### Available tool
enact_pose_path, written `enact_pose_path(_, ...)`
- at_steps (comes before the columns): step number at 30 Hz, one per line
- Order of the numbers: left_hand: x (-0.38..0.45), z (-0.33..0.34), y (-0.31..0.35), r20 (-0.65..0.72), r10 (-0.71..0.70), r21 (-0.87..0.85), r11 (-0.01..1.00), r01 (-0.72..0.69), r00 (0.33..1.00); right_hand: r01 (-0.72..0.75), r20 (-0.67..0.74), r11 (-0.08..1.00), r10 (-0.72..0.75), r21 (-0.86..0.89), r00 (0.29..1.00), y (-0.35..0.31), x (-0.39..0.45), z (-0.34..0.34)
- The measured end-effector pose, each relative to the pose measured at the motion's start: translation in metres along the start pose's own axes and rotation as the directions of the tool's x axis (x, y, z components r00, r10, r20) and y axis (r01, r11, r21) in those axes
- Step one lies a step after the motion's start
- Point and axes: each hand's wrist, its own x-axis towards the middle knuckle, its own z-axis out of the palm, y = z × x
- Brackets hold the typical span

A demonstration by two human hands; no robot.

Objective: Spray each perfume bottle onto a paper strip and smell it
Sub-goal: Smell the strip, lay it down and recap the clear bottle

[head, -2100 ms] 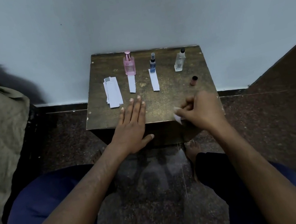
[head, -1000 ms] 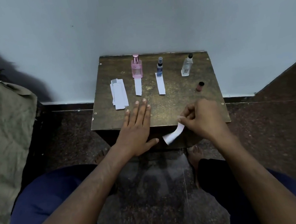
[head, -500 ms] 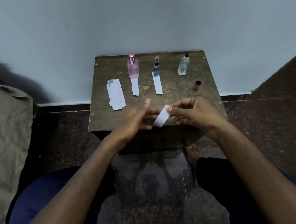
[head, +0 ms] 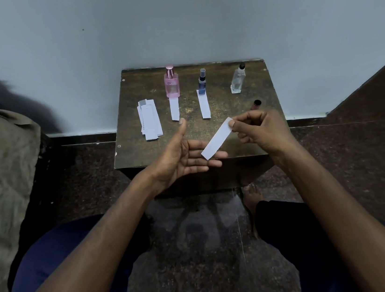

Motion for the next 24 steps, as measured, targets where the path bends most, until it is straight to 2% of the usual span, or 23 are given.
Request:
enact_pose_path(10,0.001,0.004,0.002,-0.030,-0.017,0.003,1.000,0.017,0.999,-0.034,-0.058,0.999,0.034,-0.007,0.998,0.011,0.012,-0.012)
enact_pose_path(13,0.002,0.009,0.002,-0.100,-0.012,0.046,0.999,0.016,0.995,-0.044,-0.058,0.999,0.046,0.021,0.997,0.013,0.011,-0.014)
enact_pose_path(16,0.004,0.012,0.001,-0.192,0.023,0.114,0.993,-0.001,0.981,-0.025,-0.034,0.999,0.024,-0.030,0.999,0.009,0.008,-0.016)
enact_pose_path(17,0.004,0.012,0.001,-0.218,0.038,0.141,0.990,-0.007,0.975,-0.033,0.006,0.999,0.032,0.012,0.999,0.006,0.006,-0.016)
enact_pose_path(18,0.004,0.011,-0.001,-0.248,0.070,0.177,0.984,-0.026,0.966,-0.060,0.080,0.986,0.048,0.155,0.996,0.001,0.004,-0.018)
enact_pose_path(19,0.003,0.010,-0.002,-0.282,0.135,0.239,0.969,-0.066,0.950,-0.125,0.207,0.913,0.046,0.389,0.977,-0.007,-0.002,-0.019)
enact_pose_path(20,0.003,0.008,-0.005,-0.317,0.244,0.356,0.926,-0.123,0.917,-0.229,0.359,0.737,-0.020,0.636,0.933,-0.015,-0.008,-0.021)
enact_pose_path(21,0.002,0.005,-0.007,-0.332,0.389,0.521,0.835,-0.177,0.860,-0.312,0.438,0.506,-0.149,0.804,0.887,-0.021,-0.012,-0.023)
enact_pose_path(22,0.001,0.002,-0.008,-0.303,0.531,0.691,0.694,-0.202,0.791,-0.353,0.440,0.324,-0.255,0.878,0.861,-0.025,-0.015,-0.025)
enact_pose_path(23,0.001,-0.001,-0.009,-0.229,0.631,0.822,0.534,-0.201,0.742,-0.356,0.428,0.272,-0.283,0.894,0.858,-0.027,-0.017,-0.028)
enact_pose_path(24,0.000,-0.002,-0.011,-0.141,0.673,0.906,0.383,-0.180,0.726,-0.326,0.417,0.331,-0.258,0.885,0.871,-0.024,-0.016,-0.027)
